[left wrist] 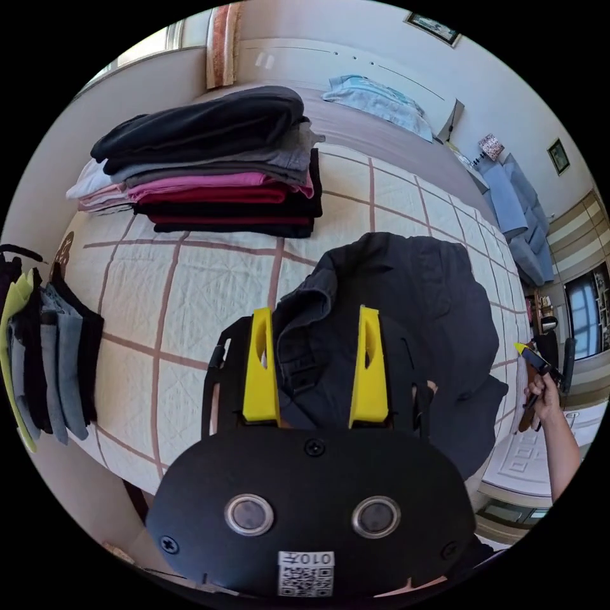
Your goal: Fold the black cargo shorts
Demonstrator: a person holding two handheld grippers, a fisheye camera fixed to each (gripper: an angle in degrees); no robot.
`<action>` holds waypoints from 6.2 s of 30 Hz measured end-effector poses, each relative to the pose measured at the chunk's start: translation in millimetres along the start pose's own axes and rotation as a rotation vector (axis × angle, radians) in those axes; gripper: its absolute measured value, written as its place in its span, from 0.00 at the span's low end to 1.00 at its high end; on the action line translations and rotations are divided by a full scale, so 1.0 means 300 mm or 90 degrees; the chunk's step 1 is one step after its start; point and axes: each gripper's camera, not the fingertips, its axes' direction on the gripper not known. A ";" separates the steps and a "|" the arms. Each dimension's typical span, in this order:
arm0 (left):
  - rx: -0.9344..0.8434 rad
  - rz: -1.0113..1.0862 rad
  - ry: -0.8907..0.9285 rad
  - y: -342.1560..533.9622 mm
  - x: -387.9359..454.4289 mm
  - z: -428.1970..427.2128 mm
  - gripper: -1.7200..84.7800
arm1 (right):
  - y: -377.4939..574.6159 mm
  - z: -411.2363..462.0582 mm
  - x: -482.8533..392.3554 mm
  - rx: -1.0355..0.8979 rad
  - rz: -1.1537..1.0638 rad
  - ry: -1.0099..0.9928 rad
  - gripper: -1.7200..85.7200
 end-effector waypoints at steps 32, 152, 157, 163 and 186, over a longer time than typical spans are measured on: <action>-0.013 0.213 -0.005 0.189 -0.036 -0.217 0.03 | 0.248 0.101 -0.218 -0.067 -0.269 0.208 0.09; -0.287 0.560 0.007 0.766 0.288 0.050 0.09 | 1.158 -0.242 -0.226 -0.211 -0.381 0.108 0.06; -0.318 0.431 0.053 0.798 0.174 0.035 0.09 | 1.153 -0.401 -0.055 -0.202 -0.275 0.108 0.07; -0.124 0.354 0.045 0.555 0.145 -0.063 0.07 | 0.793 -0.597 0.078 0.042 -0.113 0.085 0.15; -0.081 0.206 0.056 0.317 0.043 0.318 0.05 | 0.348 -0.348 0.347 -0.009 -0.037 0.003 0.07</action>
